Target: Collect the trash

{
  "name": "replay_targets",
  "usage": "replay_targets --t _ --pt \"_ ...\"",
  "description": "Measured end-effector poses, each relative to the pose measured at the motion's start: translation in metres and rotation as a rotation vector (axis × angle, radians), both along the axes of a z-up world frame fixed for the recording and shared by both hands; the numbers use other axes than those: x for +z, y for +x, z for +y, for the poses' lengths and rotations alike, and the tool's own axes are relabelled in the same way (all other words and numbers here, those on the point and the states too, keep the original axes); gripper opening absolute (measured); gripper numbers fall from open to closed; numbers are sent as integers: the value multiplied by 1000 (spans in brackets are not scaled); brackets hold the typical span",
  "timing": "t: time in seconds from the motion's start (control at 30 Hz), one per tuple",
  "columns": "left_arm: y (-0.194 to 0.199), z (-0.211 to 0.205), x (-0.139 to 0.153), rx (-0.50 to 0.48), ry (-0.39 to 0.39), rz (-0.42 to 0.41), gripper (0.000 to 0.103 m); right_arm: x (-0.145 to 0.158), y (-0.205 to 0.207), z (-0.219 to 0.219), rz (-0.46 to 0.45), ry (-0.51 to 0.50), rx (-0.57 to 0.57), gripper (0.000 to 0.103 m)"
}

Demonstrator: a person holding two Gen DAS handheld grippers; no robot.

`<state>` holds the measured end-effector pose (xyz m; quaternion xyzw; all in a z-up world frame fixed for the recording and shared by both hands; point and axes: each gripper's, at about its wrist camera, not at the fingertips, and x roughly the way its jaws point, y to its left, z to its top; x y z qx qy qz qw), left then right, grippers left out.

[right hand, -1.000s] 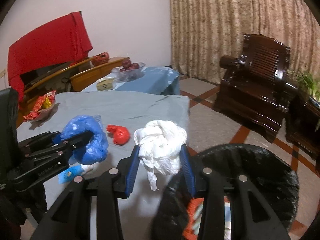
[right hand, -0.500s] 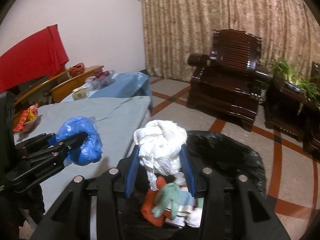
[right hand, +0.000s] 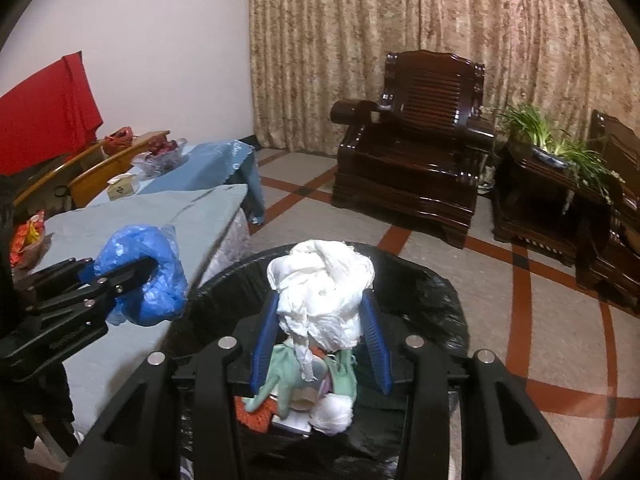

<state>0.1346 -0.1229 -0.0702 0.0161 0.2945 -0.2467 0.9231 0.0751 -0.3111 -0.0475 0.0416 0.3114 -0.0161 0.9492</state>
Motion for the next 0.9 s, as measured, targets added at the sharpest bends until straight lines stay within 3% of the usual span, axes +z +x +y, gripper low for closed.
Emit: replay_targets --t 0.9 --pt "33 -51 -31 -79 27 30 33 -31 19 -41 46 6 -59 41"
